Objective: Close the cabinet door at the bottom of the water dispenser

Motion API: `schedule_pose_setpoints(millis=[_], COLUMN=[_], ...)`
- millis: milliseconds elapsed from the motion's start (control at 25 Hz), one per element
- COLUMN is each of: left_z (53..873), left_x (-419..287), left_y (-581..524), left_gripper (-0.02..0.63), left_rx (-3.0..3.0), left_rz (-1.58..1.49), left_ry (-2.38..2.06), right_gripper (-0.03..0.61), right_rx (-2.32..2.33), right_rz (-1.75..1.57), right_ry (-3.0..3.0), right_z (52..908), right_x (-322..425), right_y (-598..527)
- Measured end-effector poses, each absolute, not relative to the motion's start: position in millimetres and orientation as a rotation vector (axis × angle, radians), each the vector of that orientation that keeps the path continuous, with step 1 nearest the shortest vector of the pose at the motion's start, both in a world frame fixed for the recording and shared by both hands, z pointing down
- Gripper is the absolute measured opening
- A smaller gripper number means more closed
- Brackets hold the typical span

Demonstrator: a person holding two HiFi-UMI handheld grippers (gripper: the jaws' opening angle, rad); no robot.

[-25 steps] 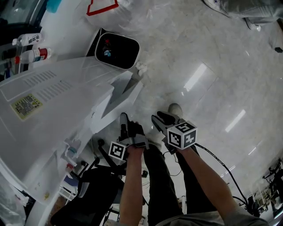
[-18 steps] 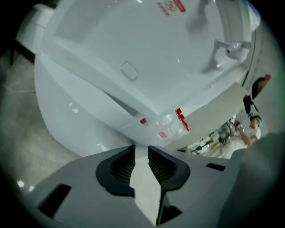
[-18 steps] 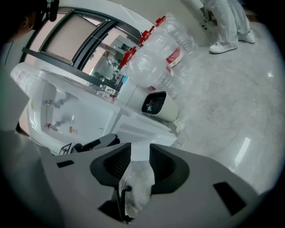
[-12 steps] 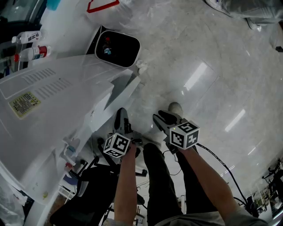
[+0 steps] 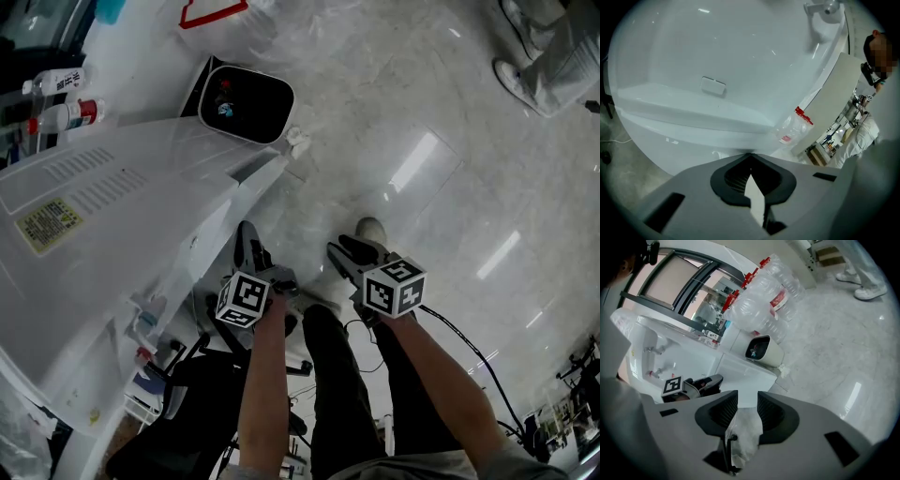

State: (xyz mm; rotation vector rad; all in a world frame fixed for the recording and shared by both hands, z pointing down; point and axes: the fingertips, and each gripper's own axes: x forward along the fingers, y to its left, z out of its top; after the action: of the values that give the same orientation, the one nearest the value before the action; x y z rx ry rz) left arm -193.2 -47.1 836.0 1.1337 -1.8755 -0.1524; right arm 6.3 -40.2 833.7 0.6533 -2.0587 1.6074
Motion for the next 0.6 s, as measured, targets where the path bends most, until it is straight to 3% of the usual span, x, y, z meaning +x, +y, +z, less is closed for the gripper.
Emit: schedule_pose_setpoints(millis=[600], left_z=[833.2], left_x=[-212.4], left_y=[-55.8], left_gripper=[0.007], left_rx=[1.113], left_rz=[-0.212], left_ry=[-1.908], right_gripper=[0.135], right_rx=[0.671], right_rz=[1.614], right_ry=[-2.062], right_z=[833.3], right_x=[11.3], right_y=[-39.2])
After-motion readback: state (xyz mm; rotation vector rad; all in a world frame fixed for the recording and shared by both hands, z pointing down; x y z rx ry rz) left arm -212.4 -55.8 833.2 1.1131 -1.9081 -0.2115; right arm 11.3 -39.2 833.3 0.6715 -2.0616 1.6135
